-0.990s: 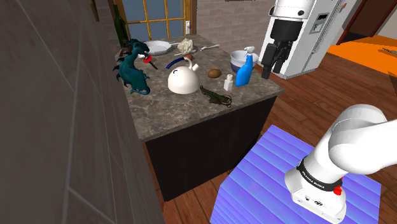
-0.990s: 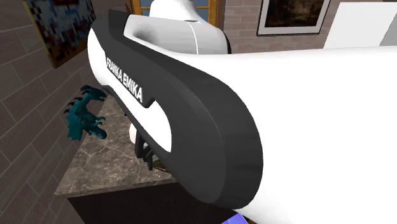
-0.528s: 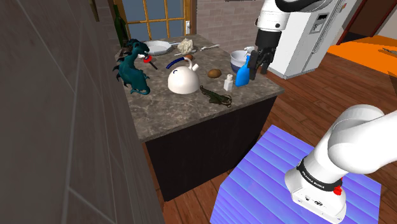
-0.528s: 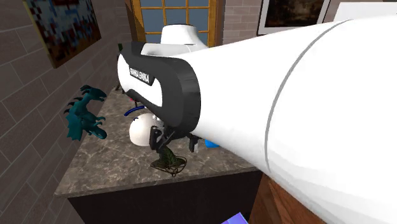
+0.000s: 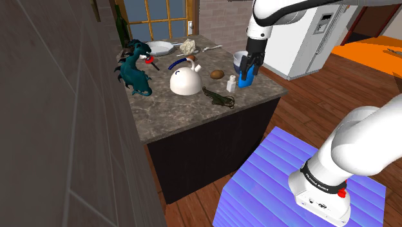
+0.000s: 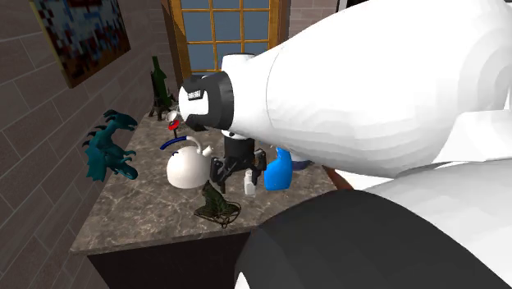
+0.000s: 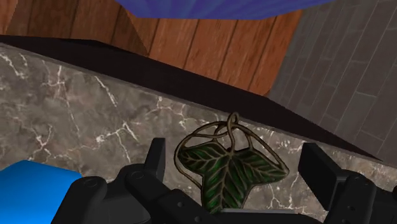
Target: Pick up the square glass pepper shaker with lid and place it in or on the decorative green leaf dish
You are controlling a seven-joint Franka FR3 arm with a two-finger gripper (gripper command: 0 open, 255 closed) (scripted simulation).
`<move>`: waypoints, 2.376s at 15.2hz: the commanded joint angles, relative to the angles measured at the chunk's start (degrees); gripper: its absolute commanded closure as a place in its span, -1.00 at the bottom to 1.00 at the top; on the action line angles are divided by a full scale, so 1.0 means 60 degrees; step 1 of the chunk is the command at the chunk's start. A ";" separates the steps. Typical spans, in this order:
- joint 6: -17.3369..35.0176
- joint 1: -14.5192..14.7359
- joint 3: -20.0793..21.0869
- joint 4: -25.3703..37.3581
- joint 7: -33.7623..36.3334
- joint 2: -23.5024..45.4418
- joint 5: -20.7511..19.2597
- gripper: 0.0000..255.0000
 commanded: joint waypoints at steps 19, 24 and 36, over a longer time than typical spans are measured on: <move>0.2103 -0.0545 -0.0677 0.3236 -0.1526 0.5423 0.0645 -1.00; 0.2405 -0.0560 -0.0653 0.3059 -0.1557 0.5552 0.0693 -1.00; 0.2404 -0.0462 -0.0631 0.2736 -0.1377 0.5211 0.0569 1.00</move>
